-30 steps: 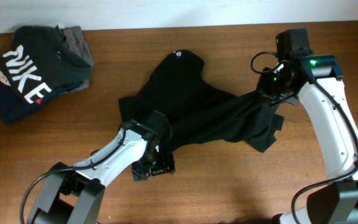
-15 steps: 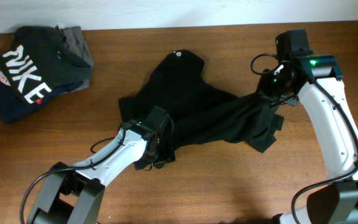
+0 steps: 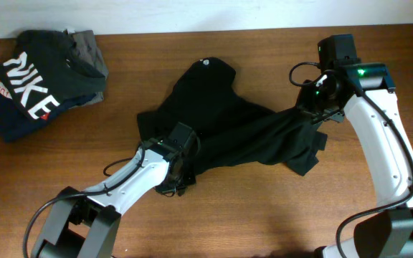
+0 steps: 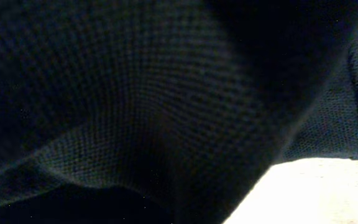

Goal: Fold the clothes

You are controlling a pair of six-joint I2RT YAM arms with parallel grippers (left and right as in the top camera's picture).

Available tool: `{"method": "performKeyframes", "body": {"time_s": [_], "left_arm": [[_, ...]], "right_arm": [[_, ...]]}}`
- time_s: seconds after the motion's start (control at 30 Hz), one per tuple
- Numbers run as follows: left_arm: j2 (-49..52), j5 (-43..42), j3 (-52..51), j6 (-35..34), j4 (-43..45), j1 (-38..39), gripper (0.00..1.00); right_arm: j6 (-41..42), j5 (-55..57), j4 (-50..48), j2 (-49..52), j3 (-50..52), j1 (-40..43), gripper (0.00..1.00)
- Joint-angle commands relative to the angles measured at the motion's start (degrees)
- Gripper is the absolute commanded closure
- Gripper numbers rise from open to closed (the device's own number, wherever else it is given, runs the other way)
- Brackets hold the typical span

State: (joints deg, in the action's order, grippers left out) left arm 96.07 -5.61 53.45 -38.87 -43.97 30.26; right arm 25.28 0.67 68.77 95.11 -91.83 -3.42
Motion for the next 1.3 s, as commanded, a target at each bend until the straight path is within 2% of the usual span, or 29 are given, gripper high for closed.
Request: {"method": "performKeyframes", "body": {"time_s": [0.0,0.2,0.37,0.53,0.87,1.03,1.27], "left_arm": [[-1.27,-0.37,-0.04,-0.13,-0.63,0.07,0.99],[-11.15,2.08,3.76,1.62,-7.06,0.07,0.99],[-22.56,6.58,10.36,3.52,-13.79,0.07,0.99],[-30.27,12.07,18.16,5.29,-18.49,0.0,0.99],[-33.88,15.08,26.67,7.76,-22.14,-0.04,0.99],[-34.88,19.89,31.32,7.76,-24.94,-0.04,0.99],[-35.56,20.81,46.93,10.73,-29.03,-0.02,0.99]], "right_arm": [[0.07,1.46,0.02,0.0,-0.33,-0.22,0.83],[0.09,1.31,0.04,0.0,-0.33,-0.22,0.83],[0.09,-1.11,-0.26,-0.92,-0.52,-0.22,0.94],[0.09,-1.68,0.76,-5.07,-2.8,-0.22,0.95],[0.09,-1.46,4.68,-15.87,-3.34,-0.22,0.96],[0.07,-1.46,4.79,-23.02,-4.31,-0.22,0.96],[0.07,-1.75,7.26,-32.28,-13.18,-0.33,0.96]]}}
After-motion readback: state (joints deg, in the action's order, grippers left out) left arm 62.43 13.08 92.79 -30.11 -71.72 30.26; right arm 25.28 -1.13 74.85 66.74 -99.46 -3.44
